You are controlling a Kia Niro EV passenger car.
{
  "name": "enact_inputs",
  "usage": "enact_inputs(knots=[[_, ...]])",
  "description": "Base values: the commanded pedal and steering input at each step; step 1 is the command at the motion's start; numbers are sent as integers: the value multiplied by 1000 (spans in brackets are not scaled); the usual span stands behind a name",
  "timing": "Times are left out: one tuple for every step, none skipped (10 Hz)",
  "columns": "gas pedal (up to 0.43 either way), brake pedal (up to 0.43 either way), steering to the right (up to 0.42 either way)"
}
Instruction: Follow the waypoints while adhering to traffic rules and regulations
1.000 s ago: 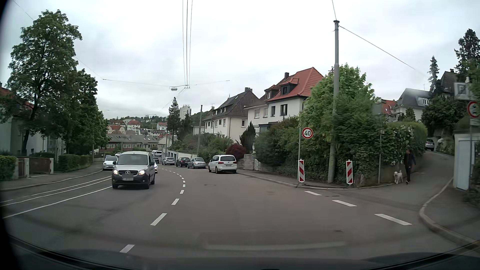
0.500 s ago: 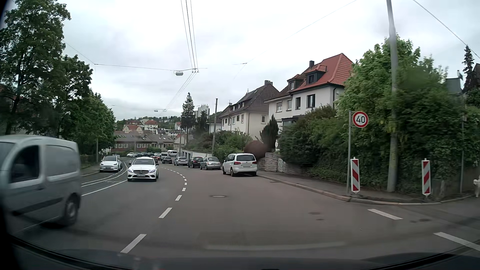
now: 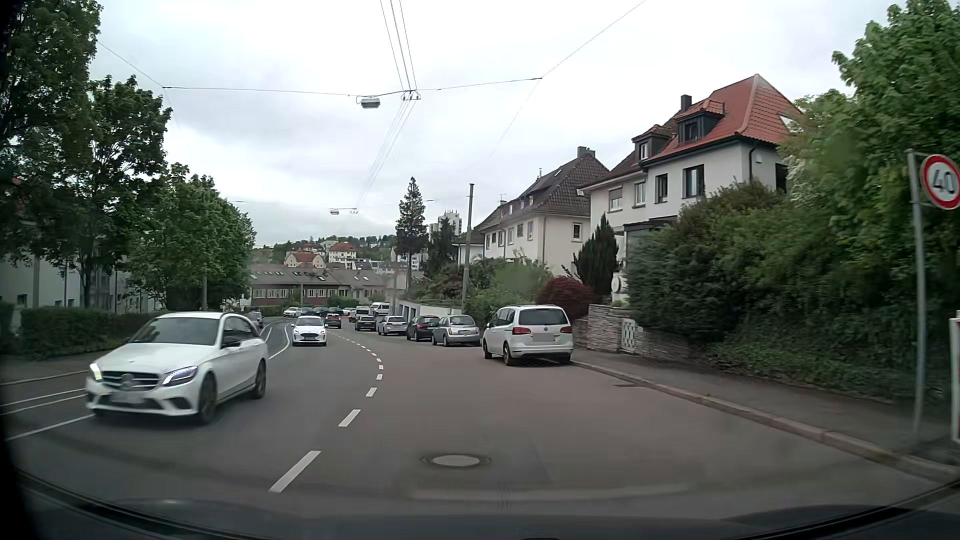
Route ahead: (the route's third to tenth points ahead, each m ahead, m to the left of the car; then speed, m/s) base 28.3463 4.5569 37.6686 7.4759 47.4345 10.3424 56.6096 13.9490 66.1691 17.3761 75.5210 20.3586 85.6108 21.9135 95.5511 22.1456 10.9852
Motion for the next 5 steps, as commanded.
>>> enact_inputs(knots=[[0, 0, -63], [0, 0, -61], [0, 0, -57], [0, 0, -54], [0, 0, -52]])
